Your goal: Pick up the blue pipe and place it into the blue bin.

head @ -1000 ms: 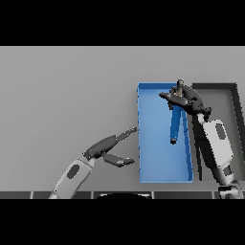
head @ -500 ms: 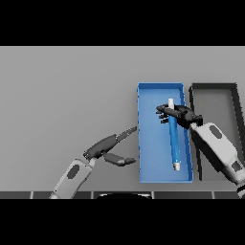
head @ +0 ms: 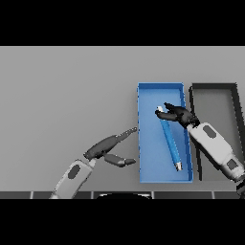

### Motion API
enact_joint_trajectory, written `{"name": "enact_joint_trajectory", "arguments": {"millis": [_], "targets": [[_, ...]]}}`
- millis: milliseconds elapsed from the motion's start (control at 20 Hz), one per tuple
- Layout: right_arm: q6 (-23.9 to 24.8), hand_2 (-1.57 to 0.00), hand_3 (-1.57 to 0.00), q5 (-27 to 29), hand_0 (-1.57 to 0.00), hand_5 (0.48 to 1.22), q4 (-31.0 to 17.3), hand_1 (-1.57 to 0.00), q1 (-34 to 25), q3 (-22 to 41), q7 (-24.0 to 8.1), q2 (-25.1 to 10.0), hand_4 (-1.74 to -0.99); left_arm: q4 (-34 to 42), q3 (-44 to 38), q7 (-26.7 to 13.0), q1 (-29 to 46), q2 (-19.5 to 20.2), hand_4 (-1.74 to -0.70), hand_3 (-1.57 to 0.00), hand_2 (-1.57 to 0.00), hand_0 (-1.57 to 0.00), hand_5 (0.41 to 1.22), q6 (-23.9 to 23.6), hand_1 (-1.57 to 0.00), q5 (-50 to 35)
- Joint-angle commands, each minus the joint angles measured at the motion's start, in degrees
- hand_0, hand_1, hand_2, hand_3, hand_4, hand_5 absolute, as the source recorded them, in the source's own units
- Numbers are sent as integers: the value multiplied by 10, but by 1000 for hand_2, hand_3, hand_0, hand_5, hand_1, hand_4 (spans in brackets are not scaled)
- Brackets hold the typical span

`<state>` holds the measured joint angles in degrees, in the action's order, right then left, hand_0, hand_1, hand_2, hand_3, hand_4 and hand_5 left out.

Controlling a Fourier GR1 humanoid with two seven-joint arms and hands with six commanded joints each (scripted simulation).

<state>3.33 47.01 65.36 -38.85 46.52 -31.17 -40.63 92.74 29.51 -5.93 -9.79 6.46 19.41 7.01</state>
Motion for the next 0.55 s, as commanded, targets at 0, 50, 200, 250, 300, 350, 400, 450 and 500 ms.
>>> {"name": "enact_joint_trajectory", "arguments": {"millis": [0,50,200,250,300,350,400,450,500], "targets": [[6,-30,-24,0,-36,705,2,-32,-2,-2,2,1,-1122,1,-4,-2,-4,-1,-914,1,1,1,459,1,1,-6],[7,-24,-19,6,-28,702,10,-25,1,-5,8,2,-1120,-2,-2,-6,-6,-4,-914,1,1,1,460,-2,1,-1],[0,-12,-9,8,-14,680,11,-12,2,-7,6,-7,-1127,-3,-3,3,-5,-2,-920,1,1,1,465,6,1,-9],[-1,-9,-7,6,-11,675,11,-10,3,-5,3,-8,-1132,-5,-2,-5,-6,-4,-922,1,1,1,466,6,1,-8],[-7,-7,-6,6,-9,672,11,-8,3,-5,9,-8,-1129,-7,-2,-1,-4,-2,-920,1,1,1,464,7,1,-8],[-9,-7,-6,7,-9,673,14,-8,5,-4,10,-9,-1129,-4,-1,8,4,1,-920,1,1,1,467,7,1,-8],[-18,-7,-6,11,-9,674,10,-8,4,-7,9,-13,-1129,-5,0,9,8,3,-920,1,1,1,467,5,1,-3],[-17,-7,-6,12,-9,678,11,-8,6,-7,18,-6,-1129,-1,-3,15,10,8,-920,1,1,1,469,9,1,-9],[-15,-7,-6,11,-9,677,9,-8,8,-7,22,-6,-1129,1,-5,17,10,12,-920,1,1,1,468,9,1,-10]]}}
